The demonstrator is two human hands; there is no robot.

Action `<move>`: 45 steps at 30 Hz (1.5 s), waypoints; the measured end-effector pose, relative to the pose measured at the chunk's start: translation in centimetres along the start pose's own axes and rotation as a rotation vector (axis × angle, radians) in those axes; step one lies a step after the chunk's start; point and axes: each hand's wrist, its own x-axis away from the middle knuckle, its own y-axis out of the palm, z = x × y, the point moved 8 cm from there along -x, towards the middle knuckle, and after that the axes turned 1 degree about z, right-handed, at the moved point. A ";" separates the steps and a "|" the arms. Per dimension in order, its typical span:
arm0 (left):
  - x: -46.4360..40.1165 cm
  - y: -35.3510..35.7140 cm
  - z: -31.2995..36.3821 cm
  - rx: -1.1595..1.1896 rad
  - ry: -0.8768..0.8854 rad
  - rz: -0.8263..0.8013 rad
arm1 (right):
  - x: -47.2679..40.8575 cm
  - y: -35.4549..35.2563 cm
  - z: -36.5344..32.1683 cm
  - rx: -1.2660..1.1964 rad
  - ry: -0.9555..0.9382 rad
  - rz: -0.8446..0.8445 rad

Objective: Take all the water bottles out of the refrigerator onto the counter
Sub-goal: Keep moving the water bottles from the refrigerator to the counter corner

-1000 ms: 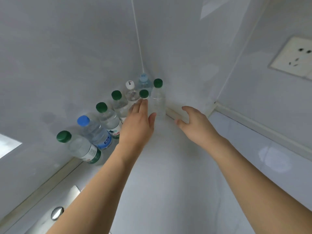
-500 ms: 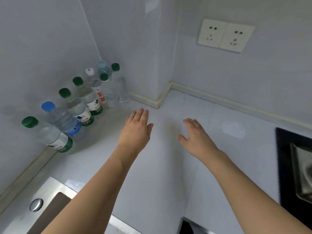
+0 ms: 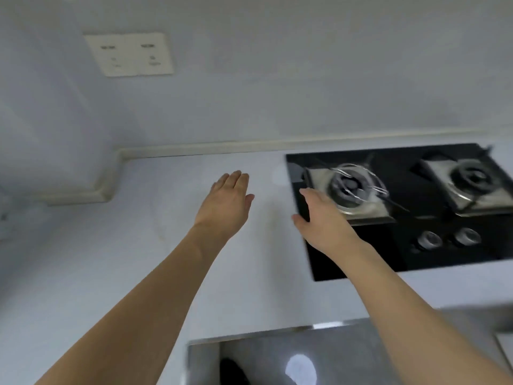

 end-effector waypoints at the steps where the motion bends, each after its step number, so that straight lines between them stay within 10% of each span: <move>1: -0.6 0.4 2.2 0.004 0.022 -0.007 | 0.8 -0.9 1.6 -0.019 0.020 0.010; 20: 3.4 13.8 54.9 -0.018 0.740 -0.142 | 26.3 -19.2 41.2 -0.139 0.573 0.335; 45: 15.7 21.2 98.9 0.124 1.534 -0.265 | 52.6 -34.1 65.7 -0.128 1.190 0.797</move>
